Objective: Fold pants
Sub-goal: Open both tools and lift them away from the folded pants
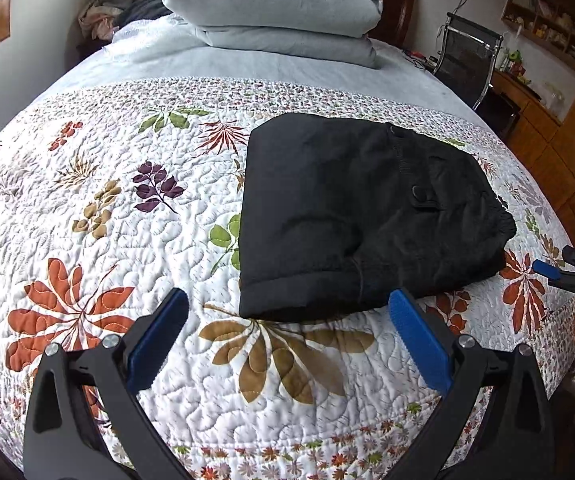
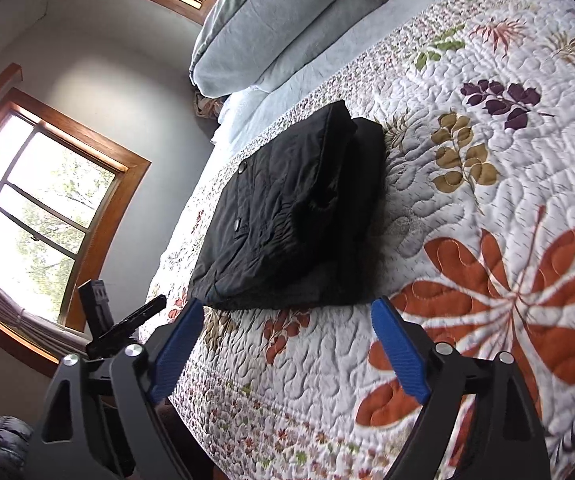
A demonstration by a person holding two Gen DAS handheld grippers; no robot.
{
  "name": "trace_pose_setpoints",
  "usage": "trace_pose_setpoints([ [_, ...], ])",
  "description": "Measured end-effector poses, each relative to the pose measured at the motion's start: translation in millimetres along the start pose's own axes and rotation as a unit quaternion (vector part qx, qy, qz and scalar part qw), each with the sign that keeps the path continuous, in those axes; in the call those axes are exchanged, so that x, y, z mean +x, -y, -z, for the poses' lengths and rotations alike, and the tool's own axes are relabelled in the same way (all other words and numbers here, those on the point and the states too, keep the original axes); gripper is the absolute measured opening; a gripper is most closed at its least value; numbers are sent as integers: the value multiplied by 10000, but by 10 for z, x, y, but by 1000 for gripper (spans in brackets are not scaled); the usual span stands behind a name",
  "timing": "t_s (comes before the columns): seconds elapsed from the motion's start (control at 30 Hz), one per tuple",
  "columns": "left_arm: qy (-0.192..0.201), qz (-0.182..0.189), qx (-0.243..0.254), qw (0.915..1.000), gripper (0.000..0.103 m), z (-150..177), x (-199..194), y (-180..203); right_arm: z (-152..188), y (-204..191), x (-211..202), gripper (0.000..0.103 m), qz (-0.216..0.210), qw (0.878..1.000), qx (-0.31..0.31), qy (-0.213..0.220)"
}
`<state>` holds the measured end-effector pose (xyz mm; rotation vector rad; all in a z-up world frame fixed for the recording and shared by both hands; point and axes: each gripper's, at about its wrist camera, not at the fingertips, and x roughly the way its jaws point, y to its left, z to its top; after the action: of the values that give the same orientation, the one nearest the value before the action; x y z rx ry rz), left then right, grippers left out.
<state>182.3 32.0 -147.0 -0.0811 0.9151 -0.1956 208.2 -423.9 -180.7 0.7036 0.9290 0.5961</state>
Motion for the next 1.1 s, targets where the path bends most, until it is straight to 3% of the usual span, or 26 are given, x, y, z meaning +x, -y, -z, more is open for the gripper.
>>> trace_pose_setpoints([
  [0.33,304,-134,241,9992,100,118,-497,283,293,-216,-473,98,249,9985,134,476],
  [0.5,347,-173,244,9989,100,168,-663,390,392,-431,-678,99,675,9945,83,796],
  [0.7,305,-267,226,9989,100,240,-835,504,494,-826,-769,99,1807,9757,-327,1198],
  [0.83,333,-273,228,9988,100,280,-962,578,599,-1099,-737,99,2416,9613,-625,1167],
  [0.97,378,-238,160,9989,100,316,-1091,625,687,-1328,-708,100,2948,9434,-904,1223],
  [1.1,401,-208,89,9989,100,355,-1209,661,770,-1499,-699,100,3192,9346,-971,1232],
])
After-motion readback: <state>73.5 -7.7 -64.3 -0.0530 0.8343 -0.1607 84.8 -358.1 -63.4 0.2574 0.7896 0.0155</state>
